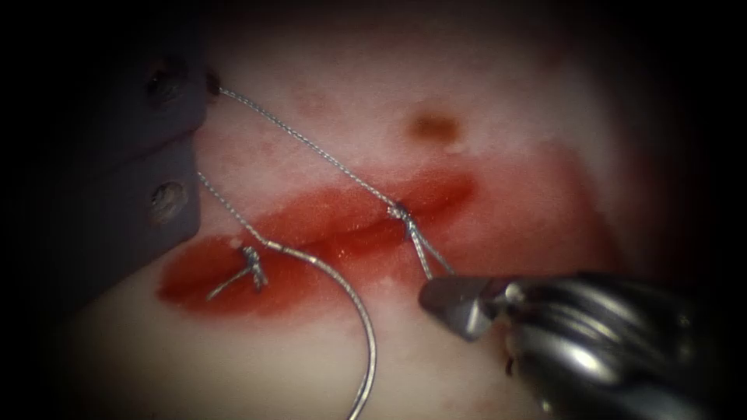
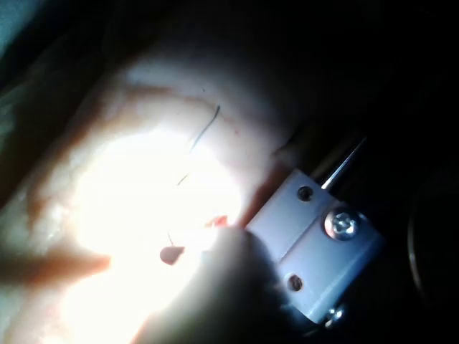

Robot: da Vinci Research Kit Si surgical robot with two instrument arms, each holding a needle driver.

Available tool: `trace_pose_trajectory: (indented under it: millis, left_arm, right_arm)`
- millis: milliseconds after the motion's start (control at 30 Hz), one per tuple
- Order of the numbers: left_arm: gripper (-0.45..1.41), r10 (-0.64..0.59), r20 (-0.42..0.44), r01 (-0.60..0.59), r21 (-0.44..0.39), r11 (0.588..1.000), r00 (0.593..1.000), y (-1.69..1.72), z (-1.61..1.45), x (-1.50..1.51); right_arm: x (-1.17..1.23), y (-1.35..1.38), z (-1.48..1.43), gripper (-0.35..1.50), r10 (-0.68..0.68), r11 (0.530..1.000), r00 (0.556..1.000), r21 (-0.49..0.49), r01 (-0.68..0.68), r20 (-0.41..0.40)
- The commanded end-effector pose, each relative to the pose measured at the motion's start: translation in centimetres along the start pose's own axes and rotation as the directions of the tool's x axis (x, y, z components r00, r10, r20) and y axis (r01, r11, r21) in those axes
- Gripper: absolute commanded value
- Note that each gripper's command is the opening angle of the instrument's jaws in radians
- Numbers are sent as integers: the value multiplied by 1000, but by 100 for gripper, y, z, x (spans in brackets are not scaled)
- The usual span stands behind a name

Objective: Wound Closure
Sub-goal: Fix the suture looped into the knot.

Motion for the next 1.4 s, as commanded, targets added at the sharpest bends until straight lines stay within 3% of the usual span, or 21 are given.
trace_pose_trajectory:
  millis: [33, 67, 200, 233, 267, 300, 367, 400, 500, 600, 733, 800, 867, 1167, 1200, 1300, 1400]
  left_arm:
    - [-45, -10, -2, 10, -8, 1000, 1000, 12, -6, -6]
    - [-45, -18, 3, 18, -16, 1000, 1000, 13, -7, -7]
    - [-45, -3, 3, 3, -31, 999, 1000, 14, -11, -10]
    - [17, -8, -2, 8, -39, 999, 1000, 15, -10, -10]
    - [54, -14, -4, 13, -43, 999, 1000, 15, -9, -9]
    - [56, -18, -6, 17, -46, 999, 1000, 15, -9, -8]
    - [34, -28, -10, 28, -39, 999, 1000, 14, -7, -3]
    - [31, -32, -16, 32, -38, 999, 999, 13, -6, -2]
    - [47, -27, -57, 26, -14, 1000, 998, 11, 4, 2]
    - [12, -30, -61, 31, 4, 1000, 998, 9, 9, 2]
    - [-6, -37, -76, 37, 0, 999, 996, 8, 16, -1]
    - [0, -40, -98, 40, 0, 999, 994, 10, 24, -3]
    - [-45, -40, -105, 41, 6, 999, 994, 11, 27, -4]
    - [-45, -30, -84, 28, -18, 999, 996, 23, -3, -8]
    - [-45, -21, -62, 19, -25, 999, 998, 23, -9, -9]
    - [-45, -45, 16, 46, -54, 997, 999, 22, -21, -11]
    - [-45, -74, 134, 86, -86, 993, 988, 23, -32, -16]
  right_arm:
    - [0, 15, -4, 56, 2, 1000, 1000, -10, -2, 3]
    - [-1, 16, -6, 39, 4, 1000, 1000, -15, -3, 11]
    - [-4, 17, -9, 31, 7, 1000, 1000, -18, -6, 17]
    - [-4, 17, -9, 34, 6, 1000, 1000, -19, -6, 16]
    - [-4, 16, -9, 37, 6, 1000, 1000, -19, -5, 17]
    - [-4, 15, -8, 36, 11, 1000, 1000, -20, -11, 18]
    - [-3, 14, -7, 36, 16, 1000, 1000, -21, -16, 19]
    - [-3, 14, -7, 36, 17, 1000, 1000, -21, -16, 20]
    - [-2, 15, -6, 39, 17, 1000, 1000, -21, -17, 21]
    - [-2, 14, -6, 37, 17, 1000, 1000, -21, -17, 21]
    - [-2, 14, -7, 36, 18, 1000, 1000, -21, -17, 21]
    - [-1, 15, -7, 34, 18, 1000, 1000, -21, -18, 21]
    - [0, 14, -7, 31, 18, 1000, 1000, -21, -18, 21]
    - [1, 15, -8, 19, 20, 1000, 1000, -20, -20, 20]
    - [0, 15, -9, 2, 33, 999, 999, -21, -32, 21]
    - [-6, 17, -13, -16, 108, 992, 994, -61, -106, 33]
    - [-14, 20, -19, -6, 267, 957, 963, -111, -269, -28]
